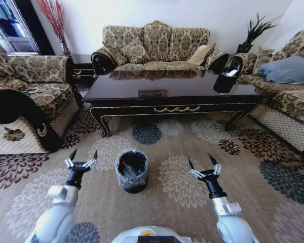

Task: Move to the front of the table and pick up the trash from the floor, then place it into the trash bin.

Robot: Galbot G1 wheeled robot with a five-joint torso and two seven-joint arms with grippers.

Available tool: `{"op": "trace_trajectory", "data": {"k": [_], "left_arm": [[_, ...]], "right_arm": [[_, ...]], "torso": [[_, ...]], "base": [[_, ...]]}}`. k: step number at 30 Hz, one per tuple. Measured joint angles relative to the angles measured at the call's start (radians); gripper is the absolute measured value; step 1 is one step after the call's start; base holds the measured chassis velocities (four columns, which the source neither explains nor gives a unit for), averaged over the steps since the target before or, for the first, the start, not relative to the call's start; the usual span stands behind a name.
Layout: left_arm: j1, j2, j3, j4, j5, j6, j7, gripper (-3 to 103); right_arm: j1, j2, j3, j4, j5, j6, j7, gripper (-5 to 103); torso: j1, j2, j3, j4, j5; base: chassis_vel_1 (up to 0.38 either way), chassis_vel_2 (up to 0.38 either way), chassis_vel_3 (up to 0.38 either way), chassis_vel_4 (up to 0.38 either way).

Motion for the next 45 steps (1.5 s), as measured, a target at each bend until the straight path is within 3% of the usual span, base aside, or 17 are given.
{"op": "trace_trajectory", "data": {"k": [6,11,45], "left_arm": [[0.105,-0.038,-0.026,-0.013,0.05,-0.057,0.052,100],[0.121,-0.041,-0.034,-0.003,0.031,-0.07,0.068,100],[0.118,-0.042,-0.017,0.003,0.032,-0.06,0.07,100]], "right_arm": [[-0.031,0.025,0.031,-0.001,0.042,0.015,-0.026,100],[-0.049,0.048,0.045,0.011,0.056,0.016,-0.043,100],[-0.052,0.061,0.038,0.016,0.051,0.008,-0.041,100]], "torso": [[0.0,0.0,0.0,0.0,0.0],[0.0,0.0,0.0,0.0,-0.0001],[0.0,0.0,0.0,0.0,-0.0002]], "base": [[0.0,0.0,0.0,0.0],[0.0,0.0,0.0,0.0],[0.0,0.0,0.0,0.0]]}}
